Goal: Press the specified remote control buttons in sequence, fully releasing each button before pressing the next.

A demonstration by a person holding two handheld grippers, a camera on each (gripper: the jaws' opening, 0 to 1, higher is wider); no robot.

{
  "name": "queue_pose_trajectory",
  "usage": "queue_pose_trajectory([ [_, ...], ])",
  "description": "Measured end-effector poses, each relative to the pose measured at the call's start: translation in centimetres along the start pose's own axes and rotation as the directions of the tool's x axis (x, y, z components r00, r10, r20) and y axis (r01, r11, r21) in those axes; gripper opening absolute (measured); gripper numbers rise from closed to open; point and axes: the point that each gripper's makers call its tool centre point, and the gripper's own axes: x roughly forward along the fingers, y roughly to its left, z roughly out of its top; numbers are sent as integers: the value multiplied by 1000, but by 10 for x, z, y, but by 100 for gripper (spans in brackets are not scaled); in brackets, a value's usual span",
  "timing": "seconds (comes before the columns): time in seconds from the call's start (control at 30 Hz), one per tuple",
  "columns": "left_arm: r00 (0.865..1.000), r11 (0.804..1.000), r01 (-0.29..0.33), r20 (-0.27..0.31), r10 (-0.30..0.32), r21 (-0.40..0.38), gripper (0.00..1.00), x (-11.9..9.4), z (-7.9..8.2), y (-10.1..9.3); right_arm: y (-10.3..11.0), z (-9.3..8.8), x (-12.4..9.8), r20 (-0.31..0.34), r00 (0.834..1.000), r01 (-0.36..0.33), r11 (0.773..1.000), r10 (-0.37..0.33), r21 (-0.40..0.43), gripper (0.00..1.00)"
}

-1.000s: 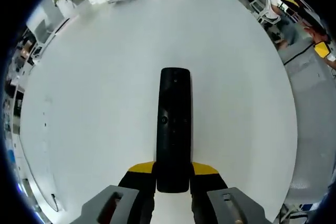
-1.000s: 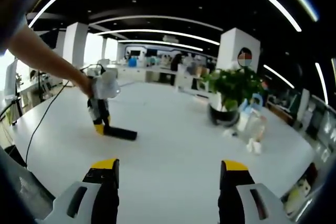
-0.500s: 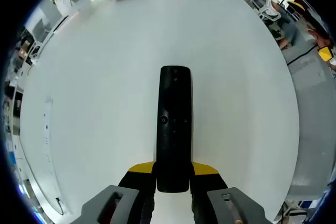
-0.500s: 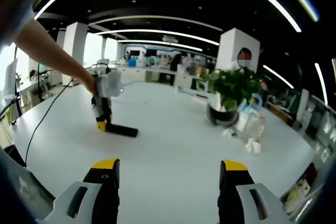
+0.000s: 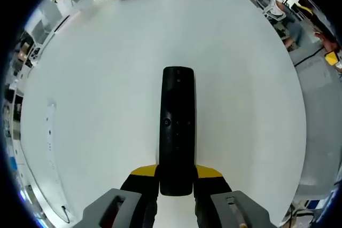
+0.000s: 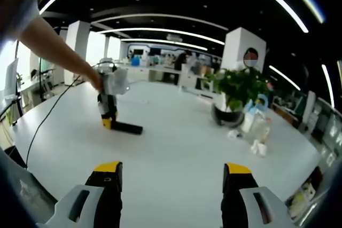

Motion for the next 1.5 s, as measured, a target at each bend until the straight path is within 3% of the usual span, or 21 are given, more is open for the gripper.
queue_pose_trajectory([
  [0.47, 999, 1000, 7, -42, -6, 12, 24, 0, 2, 17, -1, -1, 2, -10, 1000, 2, 1000, -2, -3, 75],
  [0.6, 1000, 1000, 11, -23, -11, -10, 24, -1, 0, 17, 0, -1, 2, -11, 1000, -1, 1000, 1, -4, 75],
  [0.7, 999, 996, -30, -31, 33, 89, 25, 0, -1, 16, 2, -2, 3, -13, 1000, -7, 1000, 7, -3, 75],
  [0.77, 999, 999, -45, -27, 45, 10, 25, 1, -1, 16, 3, -2, 4, -14, 1000, -11, 1000, 11, -5, 75],
  [0.93, 992, 992, -124, -13, 124, -28, 35, -2, -2, 25, 5, -3, 5, -16, 1000, -22, 1000, 21, -8, 75],
  [1.07, 980, 977, -199, 4, 200, -78, 44, -6, -4, 33, 5, -2, 5, -13, 1000, -18, 1000, 18, -6, 75],
  [1.17, 976, 962, -212, 14, 217, -170, 42, -6, -7, 30, 5, -1, 5, -7, 1000, -20, 1000, 20, -5, 75],
  [1.27, 961, 941, -262, 28, 274, -216, 44, -8, -9, 34, 5, 0, 5, -6, 1000, -23, 1000, 23, -6, 76],
  [1.33, 950, 913, -291, 28, 311, -287, 45, -10, -12, 34, 6, 0, 5, -2, 1000, -25, 1000, 25, -7, 76],
  [1.43, 933, 886, -303, 82, 351, -352, 46, -12, -15, 34, 6, 2, 4, 6, 1000, -26, 1000, 26, -3, 76],
  [1.5, 909, 856, -331, 109, 402, -397, 49, -15, -19, 37, 6, 2, 5, 6, 1000, -26, 1000, 26, -1, 77],
])
